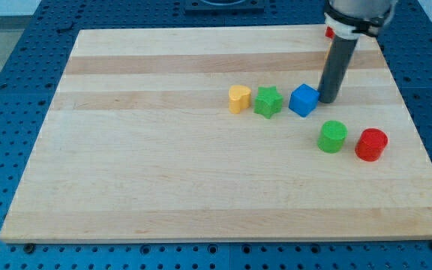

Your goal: Push the blue cube and green star along with yellow heart to the center

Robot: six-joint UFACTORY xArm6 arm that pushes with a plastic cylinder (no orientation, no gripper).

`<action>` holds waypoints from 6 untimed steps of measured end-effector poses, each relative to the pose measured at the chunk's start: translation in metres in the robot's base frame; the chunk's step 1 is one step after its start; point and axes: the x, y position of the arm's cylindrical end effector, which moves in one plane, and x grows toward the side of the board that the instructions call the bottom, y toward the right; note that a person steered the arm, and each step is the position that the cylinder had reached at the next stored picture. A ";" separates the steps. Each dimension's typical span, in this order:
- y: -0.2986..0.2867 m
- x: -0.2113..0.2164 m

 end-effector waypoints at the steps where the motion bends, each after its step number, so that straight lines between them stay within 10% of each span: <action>1: -0.011 -0.001; 6: -0.042 0.039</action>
